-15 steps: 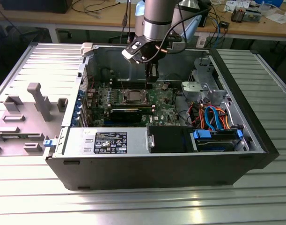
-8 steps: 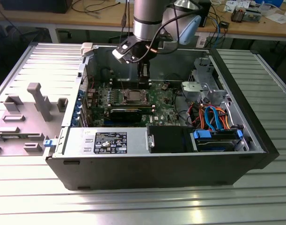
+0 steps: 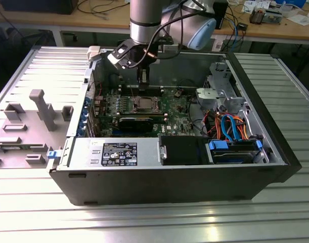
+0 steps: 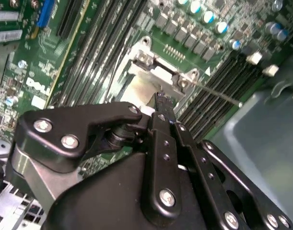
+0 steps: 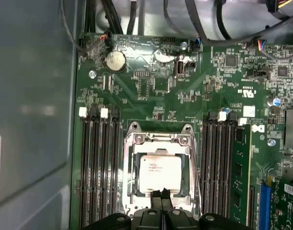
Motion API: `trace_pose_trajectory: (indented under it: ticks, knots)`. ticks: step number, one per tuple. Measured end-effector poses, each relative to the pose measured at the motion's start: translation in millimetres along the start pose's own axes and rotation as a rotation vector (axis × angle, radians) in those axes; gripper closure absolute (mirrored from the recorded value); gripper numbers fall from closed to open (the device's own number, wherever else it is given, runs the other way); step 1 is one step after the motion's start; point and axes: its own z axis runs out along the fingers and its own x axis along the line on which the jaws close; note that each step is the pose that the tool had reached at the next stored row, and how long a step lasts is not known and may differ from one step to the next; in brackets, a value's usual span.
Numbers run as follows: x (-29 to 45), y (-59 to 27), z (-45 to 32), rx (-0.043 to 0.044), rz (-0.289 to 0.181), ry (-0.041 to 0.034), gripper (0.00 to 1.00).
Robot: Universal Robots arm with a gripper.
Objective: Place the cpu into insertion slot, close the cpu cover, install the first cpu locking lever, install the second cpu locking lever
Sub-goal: 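Close the cpu cover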
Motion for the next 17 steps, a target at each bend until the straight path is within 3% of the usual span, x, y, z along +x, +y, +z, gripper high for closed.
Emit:
trace_pose_trajectory:
  ticks: [17]
  knots:
    - [0.7, -8.9, 16.3, -0.0009, -0.016, -0.0003, 0.89]
